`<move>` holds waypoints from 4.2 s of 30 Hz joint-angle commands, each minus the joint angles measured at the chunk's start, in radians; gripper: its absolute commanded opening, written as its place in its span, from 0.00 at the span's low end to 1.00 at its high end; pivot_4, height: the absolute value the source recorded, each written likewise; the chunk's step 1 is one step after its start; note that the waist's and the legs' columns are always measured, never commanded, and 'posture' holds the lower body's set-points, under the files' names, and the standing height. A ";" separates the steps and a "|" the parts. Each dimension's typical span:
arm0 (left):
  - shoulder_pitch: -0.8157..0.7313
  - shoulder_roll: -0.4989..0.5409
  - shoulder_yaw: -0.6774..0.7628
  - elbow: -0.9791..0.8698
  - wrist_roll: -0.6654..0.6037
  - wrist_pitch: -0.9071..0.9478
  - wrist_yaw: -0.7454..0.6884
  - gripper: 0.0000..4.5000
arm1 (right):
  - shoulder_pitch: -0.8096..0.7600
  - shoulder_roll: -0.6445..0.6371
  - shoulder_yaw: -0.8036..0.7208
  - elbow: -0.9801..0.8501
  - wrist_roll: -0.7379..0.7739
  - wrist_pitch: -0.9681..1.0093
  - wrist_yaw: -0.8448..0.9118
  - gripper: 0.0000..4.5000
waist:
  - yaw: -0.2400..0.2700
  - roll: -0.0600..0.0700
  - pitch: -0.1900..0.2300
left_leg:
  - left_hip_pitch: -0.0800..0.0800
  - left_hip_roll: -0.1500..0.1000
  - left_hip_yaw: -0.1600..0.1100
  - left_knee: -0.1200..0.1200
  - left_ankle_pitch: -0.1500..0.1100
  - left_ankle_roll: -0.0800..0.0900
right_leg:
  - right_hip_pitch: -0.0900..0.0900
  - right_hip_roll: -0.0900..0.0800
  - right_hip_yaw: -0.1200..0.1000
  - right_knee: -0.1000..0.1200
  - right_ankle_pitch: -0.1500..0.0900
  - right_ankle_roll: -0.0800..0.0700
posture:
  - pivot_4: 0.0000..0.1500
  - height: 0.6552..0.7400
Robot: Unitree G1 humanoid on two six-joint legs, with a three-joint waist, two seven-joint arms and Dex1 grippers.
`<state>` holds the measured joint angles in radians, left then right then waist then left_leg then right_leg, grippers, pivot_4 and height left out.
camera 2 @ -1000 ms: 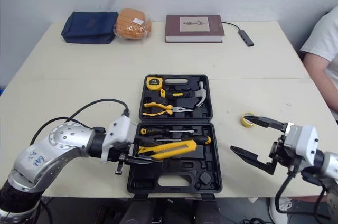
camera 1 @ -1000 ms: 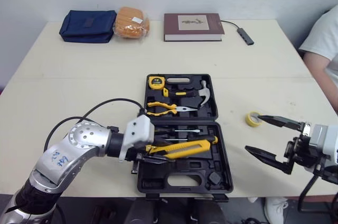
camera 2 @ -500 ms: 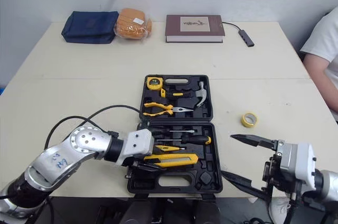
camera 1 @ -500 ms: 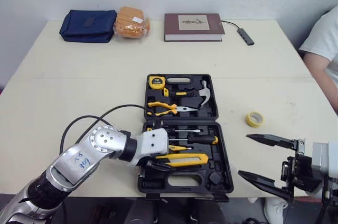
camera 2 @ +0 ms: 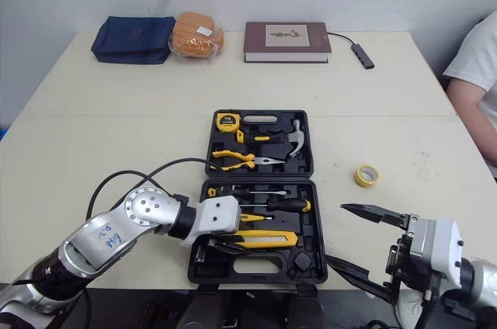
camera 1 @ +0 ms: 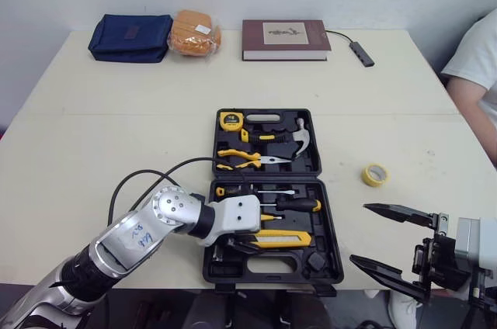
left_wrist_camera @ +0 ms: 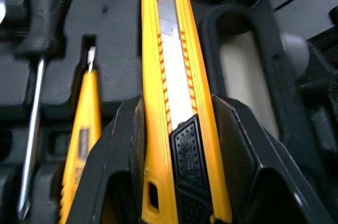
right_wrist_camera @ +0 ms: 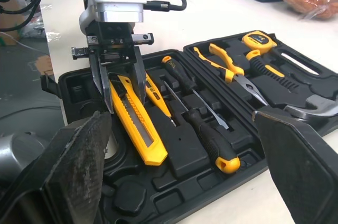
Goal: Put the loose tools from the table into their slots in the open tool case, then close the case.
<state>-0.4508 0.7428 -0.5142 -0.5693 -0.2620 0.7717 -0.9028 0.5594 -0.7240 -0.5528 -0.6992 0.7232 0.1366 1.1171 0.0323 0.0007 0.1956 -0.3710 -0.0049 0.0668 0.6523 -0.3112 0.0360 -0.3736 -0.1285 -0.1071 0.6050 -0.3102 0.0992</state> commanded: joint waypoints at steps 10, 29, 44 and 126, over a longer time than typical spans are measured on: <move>0.007 -0.016 0.006 -0.006 0.000 -0.008 -0.026 0.28 | 0.012 0.031 -0.015 0.031 -0.032 -0.064 0.028 1.00 | 0.000 0.000 0.000 | 0.000 0.000 0.000 0.000 0.000 0.000 | 0.000 0.000 0.000 0.000 0.000 0.000 | 1.00 1.00; 0.105 -0.139 0.210 0.050 -0.173 -0.307 -0.140 0.73 | 0.018 0.032 -0.005 0.053 -0.052 -0.081 0.038 1.00 | -0.001 0.000 0.000 | 0.000 0.000 0.000 0.001 0.000 0.000 | 0.000 0.000 0.000 0.002 0.000 0.000 | 1.00 1.00; 0.133 -0.182 0.113 0.277 -0.002 -0.531 -0.210 0.02 | 0.043 0.026 -0.042 0.040 -0.085 -0.069 -0.013 1.00 | 0.000 0.000 0.000 | 0.000 0.000 0.000 0.004 0.000 0.001 | 0.000 0.000 0.000 0.003 0.000 0.000 | 1.00 1.00; 0.487 -0.102 1.155 0.787 -0.226 -0.797 0.228 0.99 | -0.141 0.172 -0.265 0.850 -0.324 -0.484 -0.511 1.00 | -0.034 0.006 -0.015 | 0.001 0.001 0.001 -0.006 -0.011 0.001 | -0.002 -0.003 0.002 -0.007 0.001 -0.002 | 1.00 1.00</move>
<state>0.0445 0.6382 0.6446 0.2778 -0.4643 -0.0373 -0.6775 0.4170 -0.5223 -0.8003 0.1974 0.3834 -0.3788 0.6338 -0.0019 0.0065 0.1804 -0.3696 -0.0038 0.0680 0.6467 -0.3224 0.0369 -0.3756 -0.1312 -0.1047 0.5984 -0.3093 0.0976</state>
